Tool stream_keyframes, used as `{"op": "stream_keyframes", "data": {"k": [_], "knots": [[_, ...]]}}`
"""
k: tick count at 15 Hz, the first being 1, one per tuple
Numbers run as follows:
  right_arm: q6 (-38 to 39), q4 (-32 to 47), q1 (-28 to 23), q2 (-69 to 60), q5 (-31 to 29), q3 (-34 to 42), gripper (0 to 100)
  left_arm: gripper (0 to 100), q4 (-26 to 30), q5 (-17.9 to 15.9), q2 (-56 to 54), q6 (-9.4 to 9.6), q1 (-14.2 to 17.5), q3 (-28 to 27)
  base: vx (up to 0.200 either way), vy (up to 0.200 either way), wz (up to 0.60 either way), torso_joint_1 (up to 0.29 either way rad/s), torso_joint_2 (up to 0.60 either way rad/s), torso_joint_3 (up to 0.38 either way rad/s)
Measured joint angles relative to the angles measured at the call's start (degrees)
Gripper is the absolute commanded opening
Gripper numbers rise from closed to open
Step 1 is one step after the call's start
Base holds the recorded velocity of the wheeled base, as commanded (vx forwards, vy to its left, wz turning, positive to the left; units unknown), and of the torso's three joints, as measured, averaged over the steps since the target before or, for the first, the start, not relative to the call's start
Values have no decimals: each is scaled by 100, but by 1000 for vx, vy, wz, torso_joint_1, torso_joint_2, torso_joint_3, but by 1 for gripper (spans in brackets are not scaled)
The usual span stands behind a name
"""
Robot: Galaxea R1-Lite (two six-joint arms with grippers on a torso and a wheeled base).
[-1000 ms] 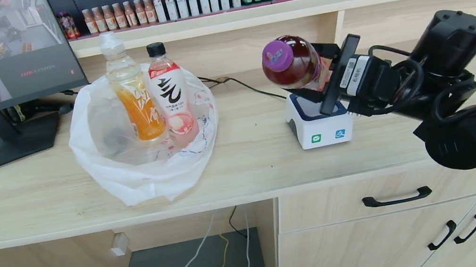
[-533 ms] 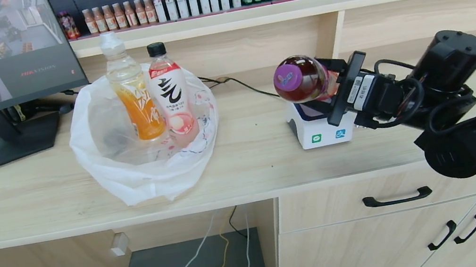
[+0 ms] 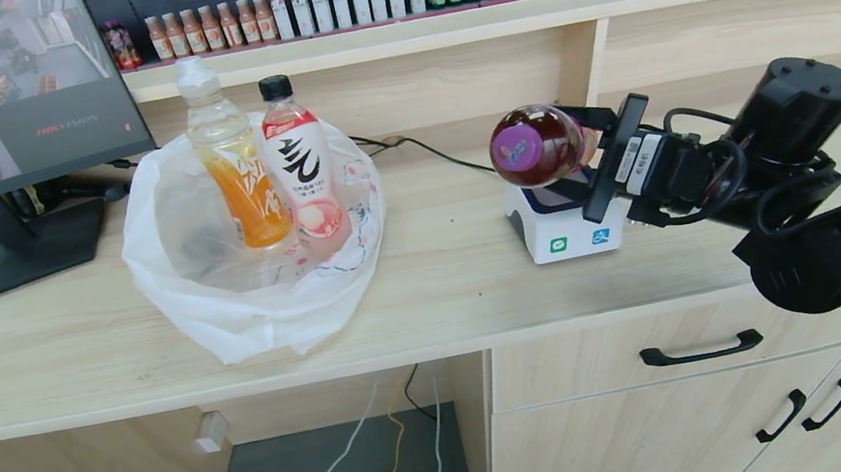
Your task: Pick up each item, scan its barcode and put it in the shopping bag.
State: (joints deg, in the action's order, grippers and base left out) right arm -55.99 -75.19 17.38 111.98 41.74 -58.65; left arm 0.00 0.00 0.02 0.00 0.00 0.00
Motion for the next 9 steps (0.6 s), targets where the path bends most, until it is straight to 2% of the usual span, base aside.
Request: {"op": "stream_keyframes", "data": {"k": [9], "knots": [[-15, 11, 33, -13, -20, 22, 0, 100, 0, 0, 0, 0, 0, 0, 0, 0, 0, 0, 0, 0]]}}
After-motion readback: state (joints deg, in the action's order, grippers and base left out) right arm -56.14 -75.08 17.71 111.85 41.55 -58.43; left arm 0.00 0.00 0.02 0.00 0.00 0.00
